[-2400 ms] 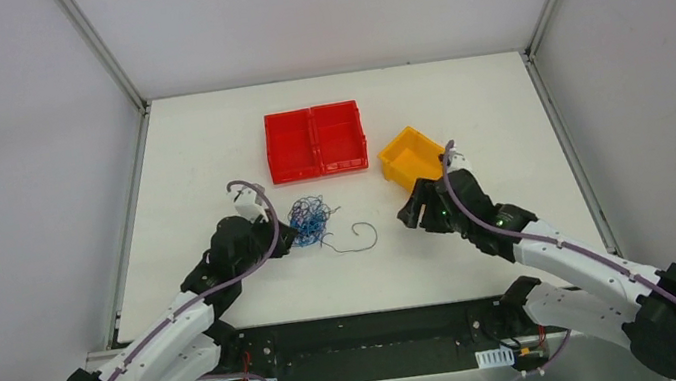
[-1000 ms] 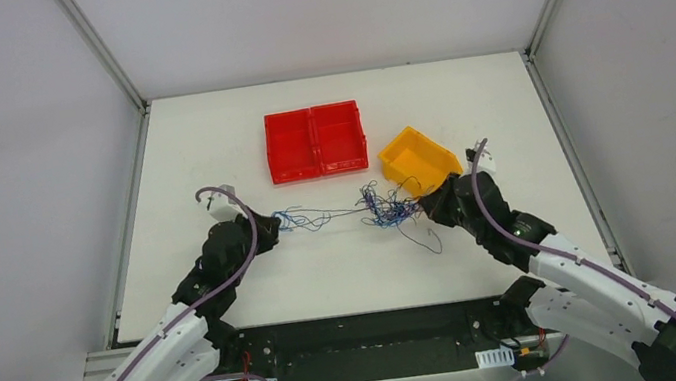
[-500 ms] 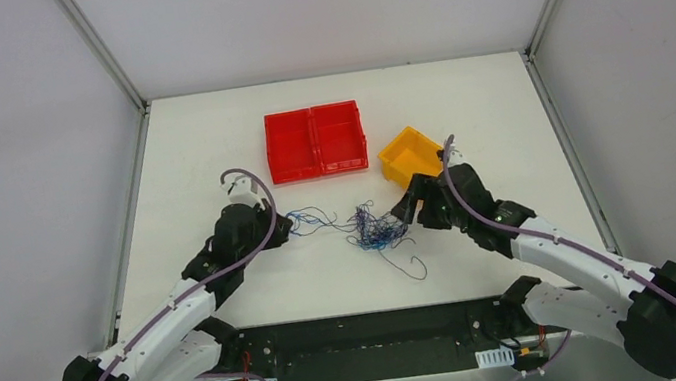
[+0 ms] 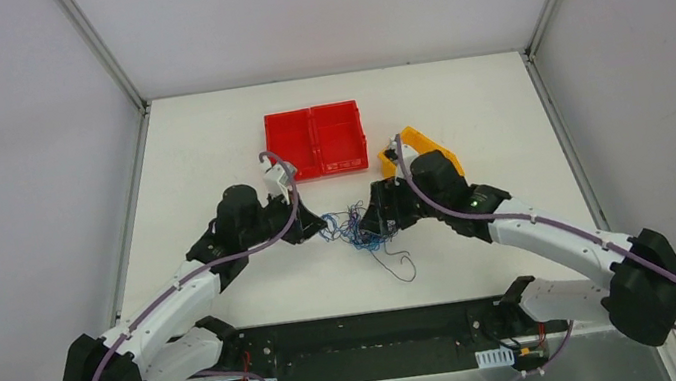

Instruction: Untangle the cables

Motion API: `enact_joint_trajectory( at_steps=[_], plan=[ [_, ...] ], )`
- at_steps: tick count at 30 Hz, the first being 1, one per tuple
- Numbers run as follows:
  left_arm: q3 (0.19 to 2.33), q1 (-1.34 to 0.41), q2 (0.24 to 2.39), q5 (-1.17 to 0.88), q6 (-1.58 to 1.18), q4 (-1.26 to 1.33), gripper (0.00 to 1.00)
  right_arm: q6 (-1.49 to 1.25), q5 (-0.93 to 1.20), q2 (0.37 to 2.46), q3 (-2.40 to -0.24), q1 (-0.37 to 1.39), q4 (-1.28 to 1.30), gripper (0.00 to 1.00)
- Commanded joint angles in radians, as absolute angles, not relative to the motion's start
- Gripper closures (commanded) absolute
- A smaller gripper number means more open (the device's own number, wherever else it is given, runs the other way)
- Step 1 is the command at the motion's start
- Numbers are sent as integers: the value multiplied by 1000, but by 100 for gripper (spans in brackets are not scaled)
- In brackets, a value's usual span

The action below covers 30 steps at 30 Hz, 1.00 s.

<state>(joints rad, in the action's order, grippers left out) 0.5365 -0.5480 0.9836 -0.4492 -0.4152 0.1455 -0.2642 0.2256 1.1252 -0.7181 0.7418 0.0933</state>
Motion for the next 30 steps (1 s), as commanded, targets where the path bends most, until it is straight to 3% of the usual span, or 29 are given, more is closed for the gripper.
enact_joint_trajectory(
  at_steps=[1, 9, 19, 20, 24, 28, 30],
  plan=[
    [569, -543, 990, -644, -395, 247, 94, -162, 298, 1194, -809, 770, 19, 24],
    [553, -553, 972, -737, -397, 291, 94, -185, 336, 1280, -862, 772, -59, 30],
    [536, -554, 951, -693, -390, 294, 94, -152, 301, 1348, -864, 827, -115, 40],
    [539, -555, 956, -694, -391, 294, 94, -156, 291, 1357, -864, 837, -129, 45],
    [538, -554, 952, -649, -396, 279, 94, -188, 219, 1352, -845, 843, -180, 92],
    [548, -554, 912, -376, -390, 120, 87, -203, 76, 1291, -813, 844, -145, 99],
    [544, -554, 883, -233, -395, 59, 74, -205, 11, 1265, -804, 843, -97, 100]
  ],
)
